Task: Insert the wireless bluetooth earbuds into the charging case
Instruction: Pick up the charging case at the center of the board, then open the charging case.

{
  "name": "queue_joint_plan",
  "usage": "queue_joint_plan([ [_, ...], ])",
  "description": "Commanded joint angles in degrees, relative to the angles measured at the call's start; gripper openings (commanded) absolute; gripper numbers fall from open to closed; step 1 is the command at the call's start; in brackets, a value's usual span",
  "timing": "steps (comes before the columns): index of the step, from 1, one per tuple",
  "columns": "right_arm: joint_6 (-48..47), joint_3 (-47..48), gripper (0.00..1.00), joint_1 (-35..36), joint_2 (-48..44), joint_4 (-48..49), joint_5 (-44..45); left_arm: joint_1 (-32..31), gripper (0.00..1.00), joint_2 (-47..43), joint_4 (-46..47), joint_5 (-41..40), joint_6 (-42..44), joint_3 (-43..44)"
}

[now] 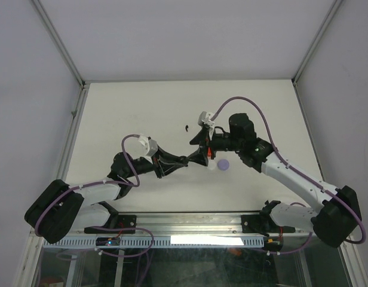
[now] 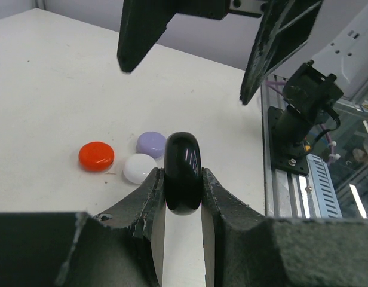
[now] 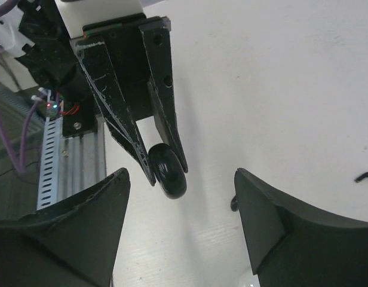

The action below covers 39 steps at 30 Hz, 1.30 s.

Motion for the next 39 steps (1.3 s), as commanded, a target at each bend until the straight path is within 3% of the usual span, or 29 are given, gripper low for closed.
queue_joint_plan([
  [1,0.1,2.3,0.71,-0.1,3.5,1.9,-10.4,-0.4,0.0,-1.9,4.4,6.4,3.4,1.2],
  [21,-3.9,5.0,0.43,0.0,9.7,-2.1,-18.7,-0.4,0.0,-3.6,0.4,6.5,2.6,3.0],
  [27,-4.6,5.1,0.31,0.0,9.3,-3.4,-18.0,-0.4,0.0,-3.5,0.4,4.8,1.1,3.0],
  [30,-4.6,5.1,0.17,-0.1,8.9,-3.3,-17.5,-0.4,0.0,-3.5,0.2,4.8,0.9,3.0],
  [32,-4.2,5.0,0.09,-0.1,8.5,-2.8,-17.0,-0.4,0.03,-3.4,0.2,4.6,0.9,2.9],
  [35,-2.8,4.6,0.01,-0.1,7.4,-1.2,-16.1,-0.4,0.16,-3.4,0.8,4.3,0.3,2.3],
  [39,-0.7,3.2,0.0,-0.1,5.4,1.9,-14.3,-0.4,0.34,-3.7,2.6,3.2,-0.4,1.2],
])
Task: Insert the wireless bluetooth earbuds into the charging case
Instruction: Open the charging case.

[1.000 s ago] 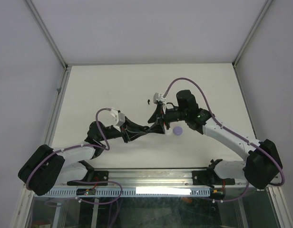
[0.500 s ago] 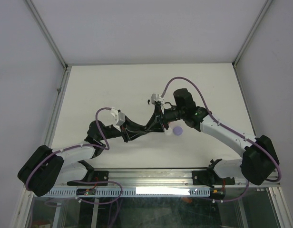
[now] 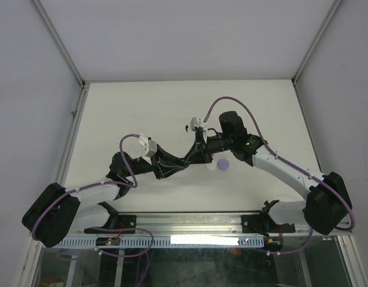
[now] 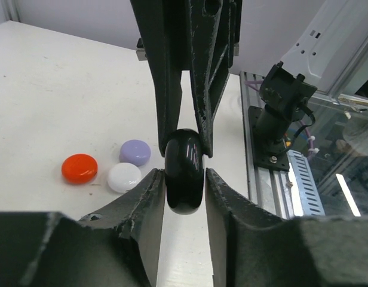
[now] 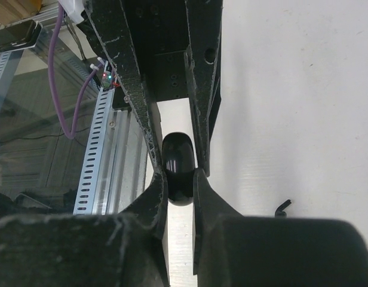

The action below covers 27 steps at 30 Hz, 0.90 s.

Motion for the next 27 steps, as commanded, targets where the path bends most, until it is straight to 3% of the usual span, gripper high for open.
queue_joint_plan([
  [1,3.7,0.4,0.0,0.0,-4.6,6.4,2.5,-0.4,0.39,-1.5,4.4,-2.6,-0.1,-0.2],
  [4,5.4,-0.9,0.0,0.0,-6.4,8.7,4.2,-0.4,0.47,-1.7,6.8,-3.7,-1.6,-1.1],
  [8,7.4,-2.3,0.0,0.0,-7.6,11.8,4.9,-0.4,0.51,-0.5,12.7,-4.8,-4.7,-2.8],
  [21,11.7,-5.1,0.0,0.1,-7.8,18.8,4.9,-0.5,0.52,5.3,22.8,-4.1,-10.1,-2.0],
  [27,12.1,-5.6,0.0,0.0,-7.7,19.6,4.2,-0.5,0.43,7.4,24.7,-4.5,-11.2,-1.2],
])
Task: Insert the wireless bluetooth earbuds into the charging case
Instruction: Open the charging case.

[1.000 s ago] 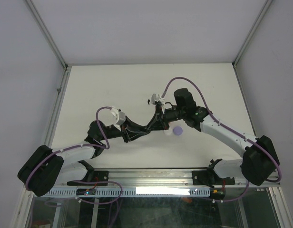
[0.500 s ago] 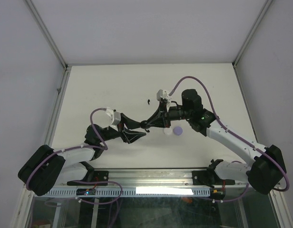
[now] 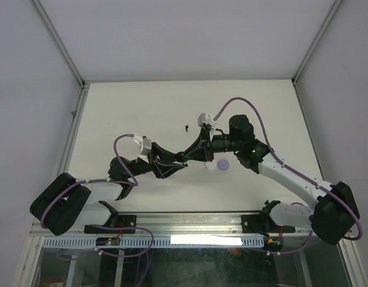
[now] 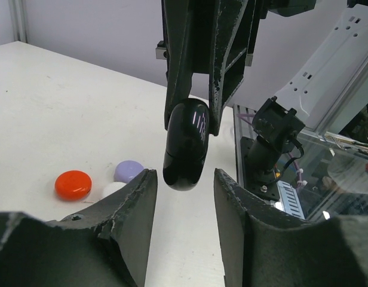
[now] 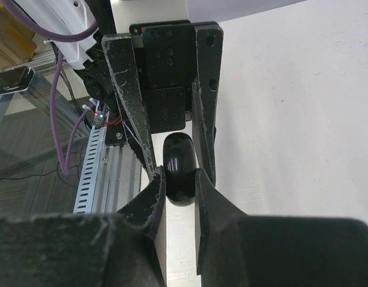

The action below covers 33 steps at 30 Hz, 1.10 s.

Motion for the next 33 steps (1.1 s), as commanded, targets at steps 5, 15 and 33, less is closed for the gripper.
queue_joint_plan([
  [5,1.4,-0.4,0.0,0.1,-1.2,5.1,-0.9,-0.5,0.35,1.9,8.2,-0.6,-2.8,1.8],
  [15,1.8,-1.3,0.0,0.4,-1.1,6.6,-1.0,-0.5,0.37,3.3,11.6,-0.3,-5.8,1.8],
  [33,1.2,-1.2,0.0,1.3,0.5,5.3,-1.9,-0.5,0.23,2.4,12.0,1.1,-5.9,1.8],
])
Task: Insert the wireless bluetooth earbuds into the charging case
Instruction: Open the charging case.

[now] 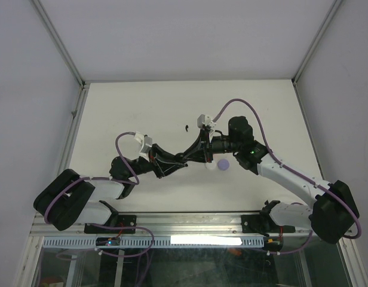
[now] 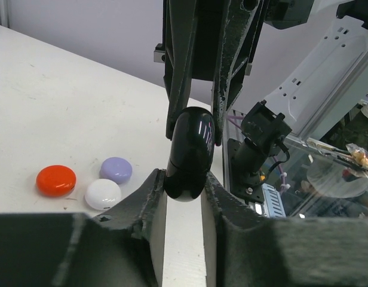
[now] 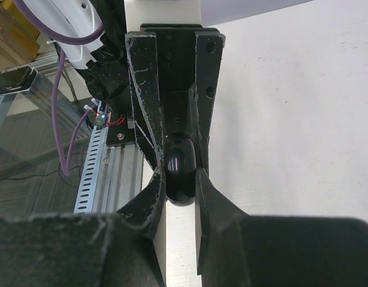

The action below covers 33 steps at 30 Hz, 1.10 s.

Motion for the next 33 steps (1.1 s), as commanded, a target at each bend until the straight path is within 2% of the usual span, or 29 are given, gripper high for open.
queue_joint_plan([
  [1,-0.1,0.4,0.01,0.5,0.0,2.1,-1.8,-0.5,0.17,-1.1,8.8,0.8,-0.3,1.3],
  [3,-0.2,0.4,0.07,0.5,-0.3,1.9,-1.4,-0.5,0.03,-1.3,8.8,0.9,1.0,0.9],
  [4,-0.2,0.4,0.12,0.5,-0.5,1.8,-1.0,-0.5,0.0,-1.7,8.7,0.9,1.9,0.6],
  [7,-0.7,0.7,0.31,0.5,-1.4,0.8,0.9,-0.5,0.0,-3.5,6.3,1.7,5.6,0.0],
  [10,-1.8,1.1,0.41,0.5,-2.1,-0.4,3.8,-0.5,0.0,-6.3,0.7,3.3,10.4,0.0],
  [19,-2.3,2.0,0.43,0.5,-2.7,-0.8,7.9,-1.2,0.0,-13.0,-15.5,4.3,21.8,1.2],
  [33,-1.6,3.6,0.43,0.2,-1.8,-2.0,11.4,-2.6,0.0,-14.3,-20.3,4.1,25.7,1.5],
])
